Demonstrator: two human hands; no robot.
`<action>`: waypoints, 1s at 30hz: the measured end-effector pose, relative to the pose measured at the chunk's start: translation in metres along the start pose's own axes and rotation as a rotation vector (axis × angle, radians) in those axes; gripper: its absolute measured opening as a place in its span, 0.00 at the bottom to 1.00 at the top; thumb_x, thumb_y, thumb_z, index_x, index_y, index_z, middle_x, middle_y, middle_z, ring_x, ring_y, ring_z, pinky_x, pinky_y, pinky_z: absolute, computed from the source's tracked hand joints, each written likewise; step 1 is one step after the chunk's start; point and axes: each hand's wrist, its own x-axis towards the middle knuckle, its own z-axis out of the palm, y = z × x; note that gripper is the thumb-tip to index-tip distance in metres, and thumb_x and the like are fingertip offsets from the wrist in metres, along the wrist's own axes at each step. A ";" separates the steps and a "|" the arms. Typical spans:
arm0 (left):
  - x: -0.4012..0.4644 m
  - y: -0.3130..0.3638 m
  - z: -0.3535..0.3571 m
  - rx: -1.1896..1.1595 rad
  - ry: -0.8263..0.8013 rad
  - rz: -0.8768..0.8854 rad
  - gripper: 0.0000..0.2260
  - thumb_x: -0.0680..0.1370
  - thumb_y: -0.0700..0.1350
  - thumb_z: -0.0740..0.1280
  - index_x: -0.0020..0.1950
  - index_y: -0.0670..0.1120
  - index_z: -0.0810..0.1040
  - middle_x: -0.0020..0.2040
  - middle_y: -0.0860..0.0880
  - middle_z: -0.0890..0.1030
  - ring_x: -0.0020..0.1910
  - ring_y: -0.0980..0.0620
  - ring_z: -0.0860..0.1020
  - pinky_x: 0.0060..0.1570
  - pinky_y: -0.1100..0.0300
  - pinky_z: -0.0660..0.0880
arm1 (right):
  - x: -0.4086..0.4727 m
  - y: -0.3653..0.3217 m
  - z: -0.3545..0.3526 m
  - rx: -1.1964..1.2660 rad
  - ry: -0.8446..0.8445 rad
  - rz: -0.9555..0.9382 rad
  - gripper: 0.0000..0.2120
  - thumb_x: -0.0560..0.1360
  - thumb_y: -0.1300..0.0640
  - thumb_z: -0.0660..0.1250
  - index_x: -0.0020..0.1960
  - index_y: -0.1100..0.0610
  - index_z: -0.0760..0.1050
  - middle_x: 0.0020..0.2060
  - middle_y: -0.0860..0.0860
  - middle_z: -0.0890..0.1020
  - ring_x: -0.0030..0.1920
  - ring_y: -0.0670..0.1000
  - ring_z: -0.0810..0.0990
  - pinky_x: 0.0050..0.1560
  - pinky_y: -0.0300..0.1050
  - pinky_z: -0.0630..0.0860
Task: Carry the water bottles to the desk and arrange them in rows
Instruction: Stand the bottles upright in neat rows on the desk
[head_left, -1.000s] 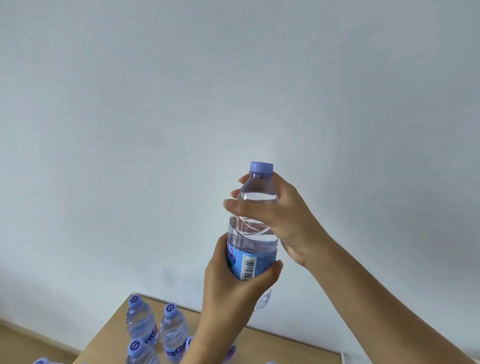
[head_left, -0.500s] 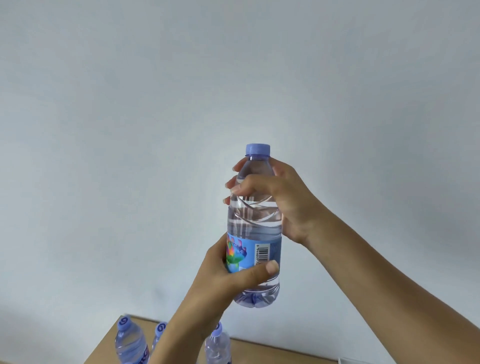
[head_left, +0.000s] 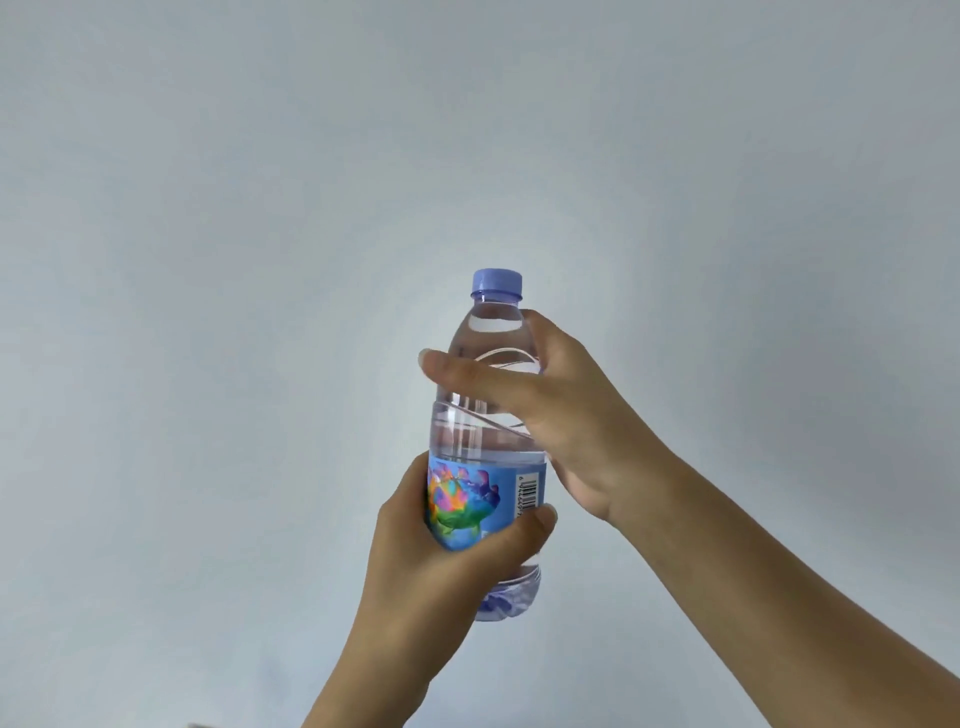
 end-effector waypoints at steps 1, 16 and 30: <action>0.002 0.002 0.002 0.014 0.002 0.015 0.20 0.59 0.46 0.79 0.49 0.53 0.81 0.42 0.50 0.86 0.39 0.51 0.85 0.34 0.67 0.77 | 0.002 -0.001 0.001 0.013 0.014 -0.007 0.18 0.67 0.53 0.80 0.51 0.54 0.77 0.39 0.46 0.84 0.38 0.46 0.85 0.37 0.38 0.79; 0.013 0.019 -0.006 -0.038 -0.300 -0.063 0.22 0.59 0.50 0.79 0.52 0.53 0.82 0.52 0.45 0.85 0.52 0.43 0.83 0.52 0.52 0.81 | 0.019 -0.013 -0.015 0.324 -0.165 0.023 0.13 0.59 0.60 0.73 0.44 0.53 0.80 0.47 0.54 0.82 0.45 0.57 0.83 0.49 0.53 0.81; -0.006 0.014 0.011 0.166 0.009 0.079 0.21 0.60 0.49 0.79 0.50 0.53 0.78 0.39 0.53 0.83 0.34 0.54 0.83 0.29 0.67 0.77 | 0.003 -0.006 -0.010 0.145 -0.005 -0.027 0.13 0.67 0.55 0.76 0.49 0.53 0.78 0.42 0.51 0.82 0.42 0.53 0.84 0.44 0.51 0.82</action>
